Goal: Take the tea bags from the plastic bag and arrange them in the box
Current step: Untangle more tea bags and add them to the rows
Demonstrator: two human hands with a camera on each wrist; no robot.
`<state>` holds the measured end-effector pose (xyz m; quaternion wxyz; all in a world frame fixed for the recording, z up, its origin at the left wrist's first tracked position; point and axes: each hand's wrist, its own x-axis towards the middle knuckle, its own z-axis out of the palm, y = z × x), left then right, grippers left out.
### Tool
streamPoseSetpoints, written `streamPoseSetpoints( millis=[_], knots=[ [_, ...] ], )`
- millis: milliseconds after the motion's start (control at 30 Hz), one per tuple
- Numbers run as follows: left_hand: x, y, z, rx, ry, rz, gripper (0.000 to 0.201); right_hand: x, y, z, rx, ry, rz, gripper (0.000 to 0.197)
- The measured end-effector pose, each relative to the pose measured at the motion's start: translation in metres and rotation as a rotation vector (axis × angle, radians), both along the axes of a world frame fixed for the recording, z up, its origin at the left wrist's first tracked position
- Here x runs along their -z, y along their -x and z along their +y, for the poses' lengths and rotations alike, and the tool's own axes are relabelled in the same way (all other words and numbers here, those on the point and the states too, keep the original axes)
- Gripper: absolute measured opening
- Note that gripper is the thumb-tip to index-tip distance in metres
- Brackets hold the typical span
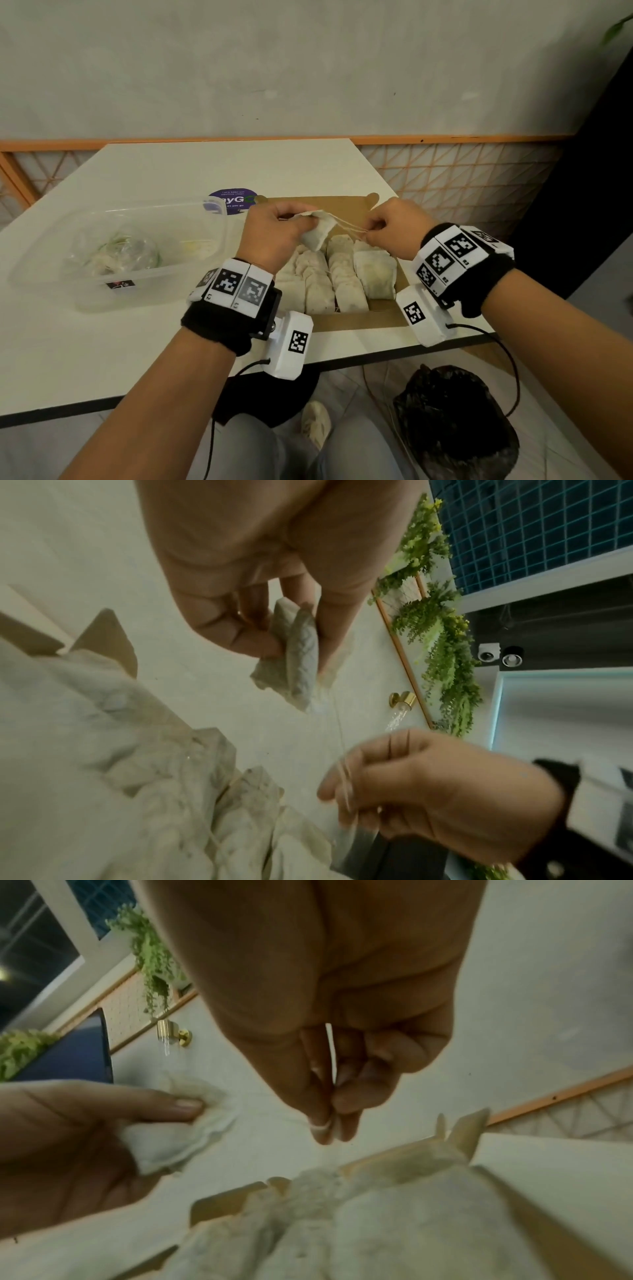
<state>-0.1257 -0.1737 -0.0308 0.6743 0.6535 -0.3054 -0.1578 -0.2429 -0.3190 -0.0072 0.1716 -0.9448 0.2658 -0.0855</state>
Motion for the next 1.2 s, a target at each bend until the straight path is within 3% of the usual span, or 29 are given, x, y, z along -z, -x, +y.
streamPoseSetpoints(
  millis=[100,167,233,300,400,500,700,900,1033,1200],
  knots=[
    [-0.002,-0.005,0.004,0.008,0.016,0.099,0.012,0.003,0.006,-0.009,0.119,0.070,0.071,0.025],
    [-0.002,-0.003,0.004,0.040,0.018,0.183,0.010,0.002,0.008,-0.007,0.125,0.066,-0.055,0.032],
    [-0.001,0.003,0.003,0.091,0.004,0.241,0.009,-0.006,0.008,0.006,0.029,-0.097,-0.238,0.039],
    [0.001,0.013,0.000,0.143,-0.007,0.289,0.011,-0.016,0.009,0.020,-0.057,-0.317,-0.304,0.046],
    [0.001,0.028,-0.003,0.231,0.006,0.403,0.013,-0.024,0.012,0.023,-0.139,-0.389,-0.246,0.028],
    [0.005,0.033,0.000,0.220,0.061,0.518,0.006,-0.026,0.020,0.010,-0.091,-0.397,-0.225,0.006],
    [0.018,0.019,0.019,-0.173,0.175,0.288,0.015,-0.028,0.044,-0.009,-0.003,-0.190,0.137,0.010],
    [0.036,0.007,0.027,-0.217,0.014,0.133,0.036,-0.025,0.042,-0.008,-0.047,-0.240,0.293,0.008],
    [0.043,0.003,0.030,-0.200,-0.030,0.257,0.056,0.005,0.029,-0.014,-0.009,-0.151,0.335,0.016],
    [0.040,-0.004,0.037,-0.185,-0.003,0.458,0.060,0.021,0.017,-0.024,0.040,-0.116,0.298,0.021]
  ],
)
